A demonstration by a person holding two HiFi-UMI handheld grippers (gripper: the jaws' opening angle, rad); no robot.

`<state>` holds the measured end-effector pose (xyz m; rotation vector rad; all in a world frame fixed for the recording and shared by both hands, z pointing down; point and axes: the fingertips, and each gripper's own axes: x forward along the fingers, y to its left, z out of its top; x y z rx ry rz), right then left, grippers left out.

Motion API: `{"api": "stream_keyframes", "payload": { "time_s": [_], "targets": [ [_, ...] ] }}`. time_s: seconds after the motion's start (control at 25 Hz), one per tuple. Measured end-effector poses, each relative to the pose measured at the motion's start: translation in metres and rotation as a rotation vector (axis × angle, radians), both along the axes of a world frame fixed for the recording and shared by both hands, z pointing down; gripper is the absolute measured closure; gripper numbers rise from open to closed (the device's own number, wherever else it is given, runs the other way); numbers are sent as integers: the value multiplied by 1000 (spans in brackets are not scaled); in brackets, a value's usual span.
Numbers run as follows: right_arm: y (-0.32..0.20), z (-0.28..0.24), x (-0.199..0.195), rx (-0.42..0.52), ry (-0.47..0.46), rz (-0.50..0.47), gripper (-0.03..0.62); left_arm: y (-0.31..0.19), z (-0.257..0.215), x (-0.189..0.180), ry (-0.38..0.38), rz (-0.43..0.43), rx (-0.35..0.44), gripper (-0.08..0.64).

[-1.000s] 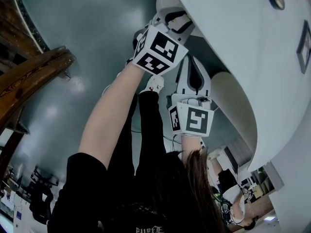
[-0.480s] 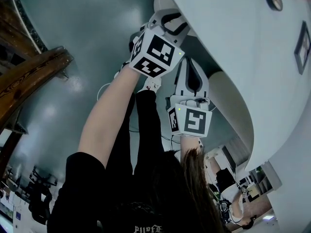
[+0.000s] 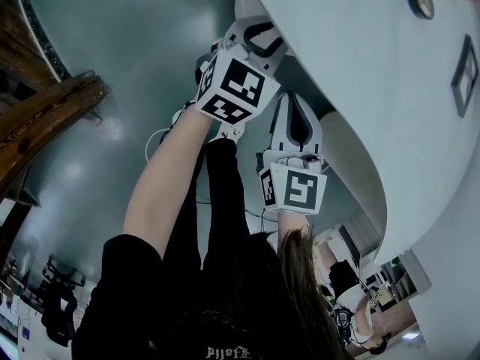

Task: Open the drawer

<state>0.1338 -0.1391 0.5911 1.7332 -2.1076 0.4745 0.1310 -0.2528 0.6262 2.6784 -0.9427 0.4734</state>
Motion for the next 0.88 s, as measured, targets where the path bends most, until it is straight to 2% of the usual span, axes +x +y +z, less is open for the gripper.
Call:
{"api": "stream_keyframes", "payload": {
  "time_s": [0.64,0.88],
  "targets": [
    [2,0,8,-4,15,-4,568,3,-6,-3,27,-28,8,448],
    [-1,0,12,3,6,11,568,27,-6,-38,24,-8,14,448]
  ]
}}
